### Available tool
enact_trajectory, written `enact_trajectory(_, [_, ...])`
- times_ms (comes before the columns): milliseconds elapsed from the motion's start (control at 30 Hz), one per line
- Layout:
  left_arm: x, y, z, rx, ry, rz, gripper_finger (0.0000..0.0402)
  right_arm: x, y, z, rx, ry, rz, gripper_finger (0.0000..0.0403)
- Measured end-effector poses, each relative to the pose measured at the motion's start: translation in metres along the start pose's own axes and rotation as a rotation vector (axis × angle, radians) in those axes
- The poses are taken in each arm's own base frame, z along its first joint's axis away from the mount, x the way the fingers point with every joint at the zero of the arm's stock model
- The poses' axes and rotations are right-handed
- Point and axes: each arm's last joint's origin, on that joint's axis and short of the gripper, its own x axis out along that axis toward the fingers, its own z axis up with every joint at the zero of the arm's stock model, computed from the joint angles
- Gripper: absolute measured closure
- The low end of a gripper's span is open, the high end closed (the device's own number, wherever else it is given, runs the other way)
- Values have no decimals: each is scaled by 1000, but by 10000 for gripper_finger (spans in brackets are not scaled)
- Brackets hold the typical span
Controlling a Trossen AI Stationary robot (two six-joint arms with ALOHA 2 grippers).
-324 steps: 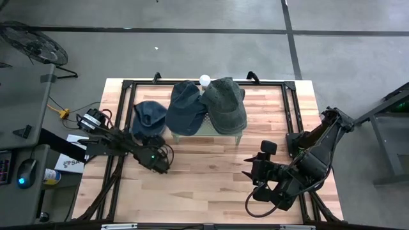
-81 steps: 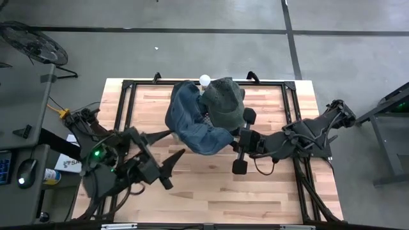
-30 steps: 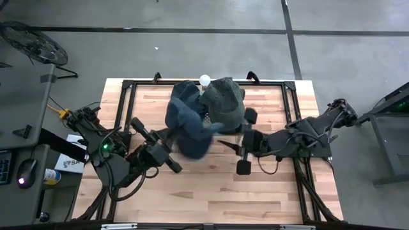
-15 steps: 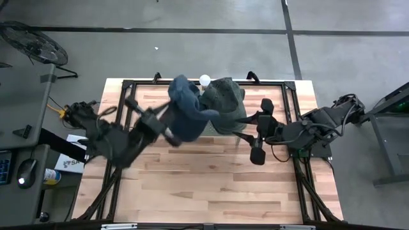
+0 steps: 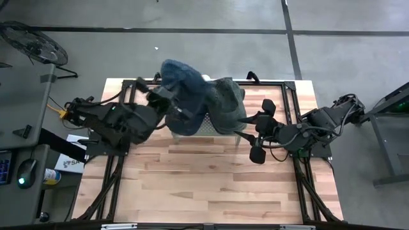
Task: Pick & Place hat
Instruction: Stack the dark blue cap on the top of the dark blue cap on the shelf
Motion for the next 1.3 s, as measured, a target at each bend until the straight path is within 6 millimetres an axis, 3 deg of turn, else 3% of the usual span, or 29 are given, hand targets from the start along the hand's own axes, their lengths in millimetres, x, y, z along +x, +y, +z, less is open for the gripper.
enact_trajectory(267, [32,-5,-18,-185,141,-467,401,0,0,-2,9,14,1,229])
enact_trajectory(400, [32,0,-18,-257,191,-574,401,0,-1,-3,7,24,-3,230])
enact_trajectory(500, [27,17,-17,-314,223,-609,401,0,-1,-4,4,30,-4,229])
enact_trajectory(867, [15,84,-23,-429,241,-350,401,0,-1,-3,16,27,-4,229])
enact_trajectory(1100, [16,94,-31,-436,251,-210,401,0,-1,-3,17,26,-11,229])
enact_trajectory(1300, [35,101,-42,-471,368,-175,401,0,-1,-3,17,26,-11,230])
